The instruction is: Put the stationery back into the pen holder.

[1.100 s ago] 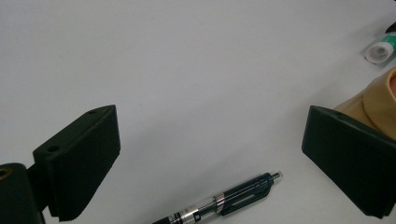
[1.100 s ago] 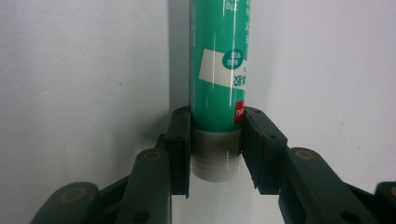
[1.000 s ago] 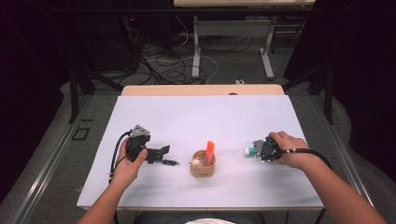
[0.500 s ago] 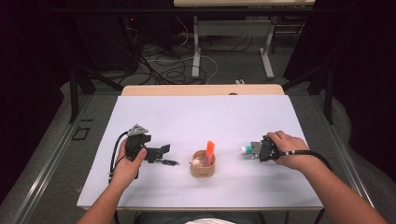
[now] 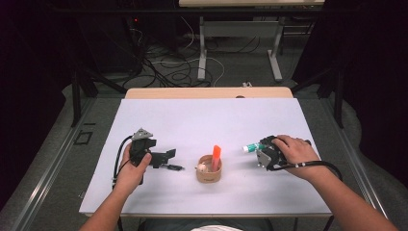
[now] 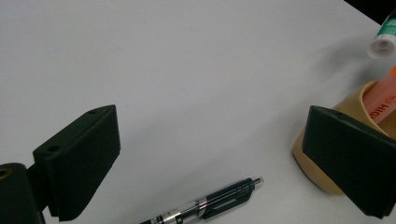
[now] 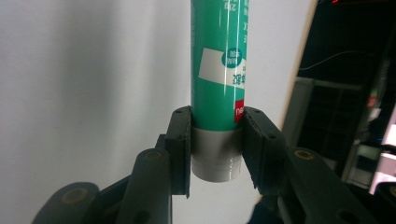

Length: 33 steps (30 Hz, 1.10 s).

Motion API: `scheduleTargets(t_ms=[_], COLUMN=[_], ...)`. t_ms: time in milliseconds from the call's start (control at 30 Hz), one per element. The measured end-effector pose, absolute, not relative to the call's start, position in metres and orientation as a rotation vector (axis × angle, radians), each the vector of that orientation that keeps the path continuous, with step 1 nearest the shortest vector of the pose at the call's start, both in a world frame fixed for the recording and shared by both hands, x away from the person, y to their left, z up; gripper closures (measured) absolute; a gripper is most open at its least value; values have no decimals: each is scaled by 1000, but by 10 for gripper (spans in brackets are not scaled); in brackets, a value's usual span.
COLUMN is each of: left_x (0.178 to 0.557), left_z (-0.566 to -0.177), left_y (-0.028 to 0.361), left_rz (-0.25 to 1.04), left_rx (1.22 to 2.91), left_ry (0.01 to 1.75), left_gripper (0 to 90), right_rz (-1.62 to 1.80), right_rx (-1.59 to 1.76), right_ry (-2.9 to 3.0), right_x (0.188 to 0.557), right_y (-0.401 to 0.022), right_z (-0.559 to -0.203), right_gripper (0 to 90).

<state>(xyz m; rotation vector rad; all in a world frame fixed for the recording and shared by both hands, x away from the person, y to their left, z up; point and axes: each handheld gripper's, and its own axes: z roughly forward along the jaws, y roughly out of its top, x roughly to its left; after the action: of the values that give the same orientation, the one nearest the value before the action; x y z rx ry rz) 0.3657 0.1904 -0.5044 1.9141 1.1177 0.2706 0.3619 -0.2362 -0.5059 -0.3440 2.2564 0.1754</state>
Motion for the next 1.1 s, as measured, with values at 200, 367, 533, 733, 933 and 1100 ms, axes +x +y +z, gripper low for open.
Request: scheduleTargets(t_ms=[200,367,533,733,933,1100], left_x=[366,366,366,367,365,364], left_z=[-504,-505,-504,-503,-500,-495], left_y=[191,190,191,192,190,190], left_rz=[274,270,262,235,211,192], left_rx=[1918,1915,1906,1892,1869,1859], left_ry=[1114,1115,1116,1117,1111,1092], left_gripper=[45,45,45,45,43,34], right_rz=[135,125,122,80,0,-84], right_rx=[-419,-473,-477,-568,-713,-875], right_ry=[2125,2037,1986,1876,1814,1702], right_x=[356,352,350,345,339,330], right_y=[-233,-228,-224,-221,-216,-211], right_z=[-501,-501,-499,-497,-495,-491], right_gripper=[652,652,652,652,652,652])
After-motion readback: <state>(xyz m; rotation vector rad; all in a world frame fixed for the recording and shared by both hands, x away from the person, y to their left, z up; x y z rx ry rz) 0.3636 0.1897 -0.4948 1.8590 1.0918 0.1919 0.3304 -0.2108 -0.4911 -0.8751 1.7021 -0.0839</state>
